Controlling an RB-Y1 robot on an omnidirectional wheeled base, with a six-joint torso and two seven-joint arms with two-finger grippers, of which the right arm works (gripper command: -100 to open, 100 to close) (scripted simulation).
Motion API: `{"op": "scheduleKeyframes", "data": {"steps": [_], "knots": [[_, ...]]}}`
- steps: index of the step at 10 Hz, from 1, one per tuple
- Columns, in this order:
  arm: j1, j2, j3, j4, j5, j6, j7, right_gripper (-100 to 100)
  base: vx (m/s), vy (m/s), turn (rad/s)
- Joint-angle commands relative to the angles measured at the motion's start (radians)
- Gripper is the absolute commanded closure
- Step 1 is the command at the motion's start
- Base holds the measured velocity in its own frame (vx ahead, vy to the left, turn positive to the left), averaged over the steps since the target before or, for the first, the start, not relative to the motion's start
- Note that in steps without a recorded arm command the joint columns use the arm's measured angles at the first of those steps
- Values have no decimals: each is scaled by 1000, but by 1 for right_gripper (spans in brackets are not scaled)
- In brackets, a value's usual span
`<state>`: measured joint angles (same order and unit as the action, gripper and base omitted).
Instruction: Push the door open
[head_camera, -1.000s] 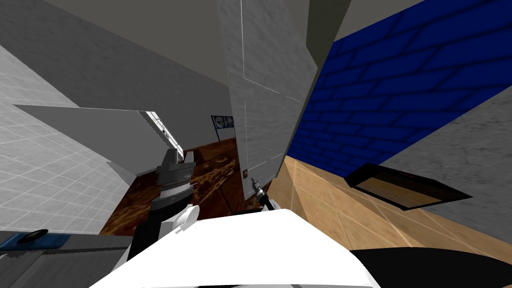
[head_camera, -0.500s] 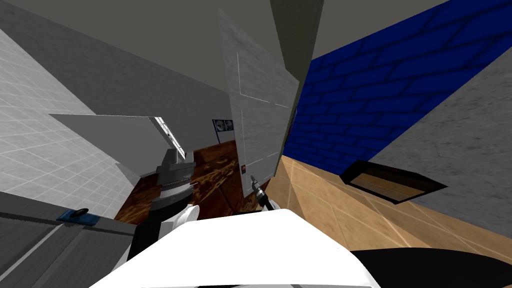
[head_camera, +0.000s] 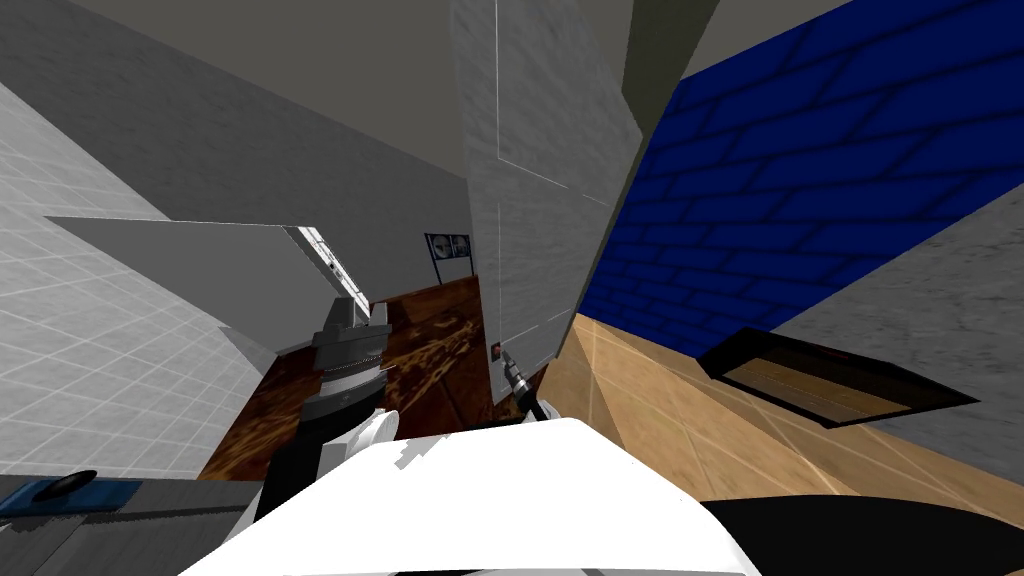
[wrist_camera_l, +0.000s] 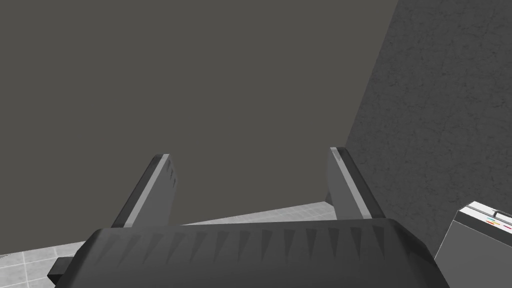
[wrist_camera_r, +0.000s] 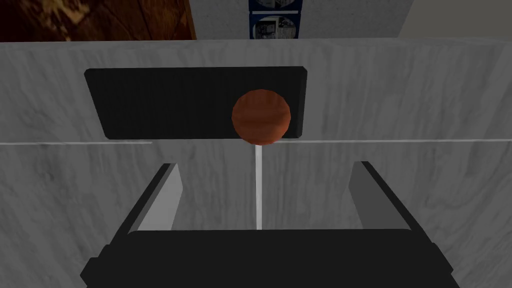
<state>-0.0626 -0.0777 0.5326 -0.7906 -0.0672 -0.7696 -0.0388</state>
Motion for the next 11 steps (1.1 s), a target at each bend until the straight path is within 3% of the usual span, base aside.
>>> {"op": "scheduleKeyframes", "data": {"steps": [1,4,5,10,11], "knots": [[-1,5,-5,7,-1,-7,4,-100,165,160,26],[0,9,-8,10,-1,-10,6,-100,152,91,12],[0,9,-8,10,-1,-10,6,100,-20,-5,8],[0,9,-8,10,-1,-10,6,100,-13,-7,3],[-2,4,-37,16,0,-7,10,100,62,70,25]]}}
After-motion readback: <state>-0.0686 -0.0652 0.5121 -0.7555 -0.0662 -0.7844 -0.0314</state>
